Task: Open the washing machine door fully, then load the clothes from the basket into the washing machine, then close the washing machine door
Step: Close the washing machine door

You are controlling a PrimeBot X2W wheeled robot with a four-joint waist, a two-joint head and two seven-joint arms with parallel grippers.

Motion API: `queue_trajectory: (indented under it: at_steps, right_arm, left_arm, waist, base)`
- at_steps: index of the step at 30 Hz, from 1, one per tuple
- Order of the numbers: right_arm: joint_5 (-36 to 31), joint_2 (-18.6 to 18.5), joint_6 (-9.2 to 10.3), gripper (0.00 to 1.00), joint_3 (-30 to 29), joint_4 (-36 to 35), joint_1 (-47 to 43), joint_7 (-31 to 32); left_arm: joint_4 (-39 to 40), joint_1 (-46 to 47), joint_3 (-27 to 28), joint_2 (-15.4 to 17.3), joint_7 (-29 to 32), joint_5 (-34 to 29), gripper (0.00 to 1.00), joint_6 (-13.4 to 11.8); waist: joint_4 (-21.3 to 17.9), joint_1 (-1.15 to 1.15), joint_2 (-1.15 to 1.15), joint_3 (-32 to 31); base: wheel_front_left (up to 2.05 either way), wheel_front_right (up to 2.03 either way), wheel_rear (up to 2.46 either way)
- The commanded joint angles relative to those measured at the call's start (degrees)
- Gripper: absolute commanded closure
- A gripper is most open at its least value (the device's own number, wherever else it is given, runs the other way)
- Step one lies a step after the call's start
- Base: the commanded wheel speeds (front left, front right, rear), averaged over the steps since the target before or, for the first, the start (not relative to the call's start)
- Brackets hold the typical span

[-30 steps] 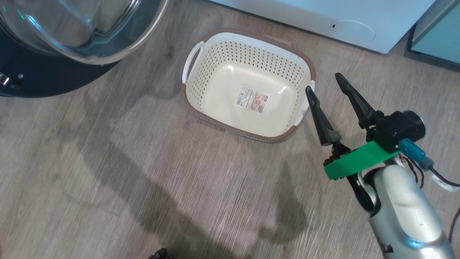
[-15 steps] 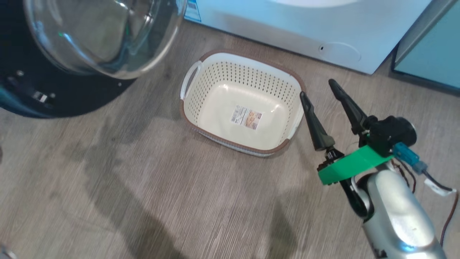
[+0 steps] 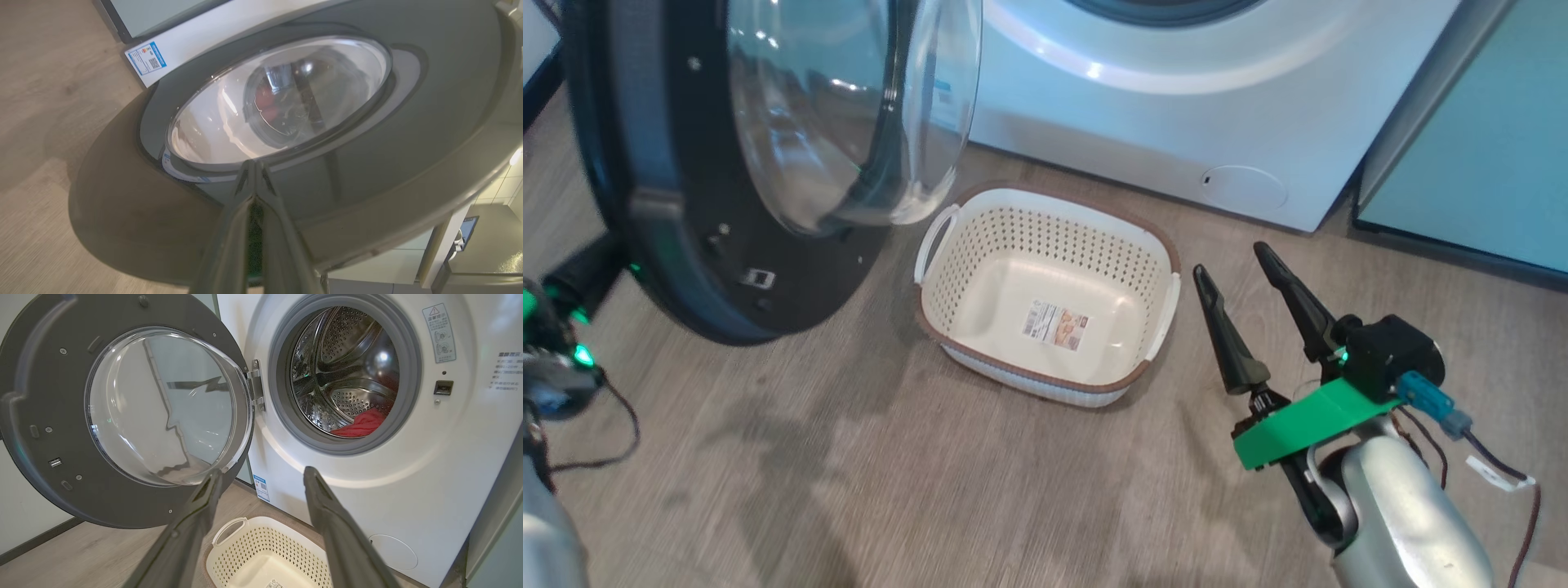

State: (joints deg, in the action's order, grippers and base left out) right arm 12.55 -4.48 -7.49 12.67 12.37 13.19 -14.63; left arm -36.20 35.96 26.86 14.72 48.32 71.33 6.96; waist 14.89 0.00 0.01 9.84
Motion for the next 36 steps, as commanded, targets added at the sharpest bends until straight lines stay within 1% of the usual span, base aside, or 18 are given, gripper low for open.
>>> queue_trajectory:
  at_steps: [1,5,6,12,22,28,31,36]
  right_arm:
    - [0.44,0.90,0.00,0.00,0.96,-1.83,0.13,-0.37]
    - [0.42,1.09,0.00,0.00,0.72,-2.08,-0.24,-0.37]
    - [0.33,1.15,0.00,0.00,0.55,-2.20,-0.35,-0.37]
    - [-0.02,1.26,0.00,0.00,-0.09,-2.53,-0.49,-0.37]
    - [-0.70,1.39,0.00,0.00,-0.89,-3.30,0.25,-0.37]
    - [-0.80,1.44,0.00,0.00,-1.03,-3.55,0.92,-0.37]
    - [-0.82,1.46,0.00,0.00,-1.13,-3.65,1.16,-0.37]
    - [-0.96,1.50,0.00,0.00,-1.35,-4.00,1.70,-0.37]
  left_arm:
    - [3.12,-0.53,0.18,1.76,1.20,0.86,1.00,0.52]
    - [5.76,-2.85,-0.82,-0.24,2.91,2.65,1.00,0.53]
    - [7.15,-3.81,-1.45,-1.34,3.81,3.35,1.00,0.53]
    - [12.20,-6.79,-3.57,-4.85,6.65,5.15,1.00,0.53]
    - [16.92,-9.60,-7.01,-9.69,8.38,6.88,1.00,0.40]
    - [18.86,-10.65,-9.80,-11.29,8.45,9.23,1.00,0.22]
    - [19.13,-10.75,-10.79,-11.52,8.03,10.08,1.00,0.15]
    - [19.50,-10.16,-13.46,-11.77,6.28,12.45,1.00,0.17]
  waist:
    - [-0.90,0.00,-0.01,-1.18]
    - [-2.03,0.00,-0.01,-1.77]
    - [-2.73,0.00,-0.01,-1.78]
    - [-4.92,0.00,-0.01,-0.86]
    - [-8.34,0.00,-0.01,1.49]
    - [-10.53,0.00,-0.01,2.99]
    - [-11.41,0.00,-0.01,3.57]
    - [-13.93,0.00,-0.01,5.22]
  base:
    - [0.00,0.00,0.00]
    - [0.00,0.00,0.00]
    - [0.00,0.00,0.00]
    - [0.00,0.00,0.00]
    - [0.00,0.00,0.00]
    - [0.00,0.00,0.00]
    - [0.00,0.00,0.00]
    - [0.00,0.00,0.00]
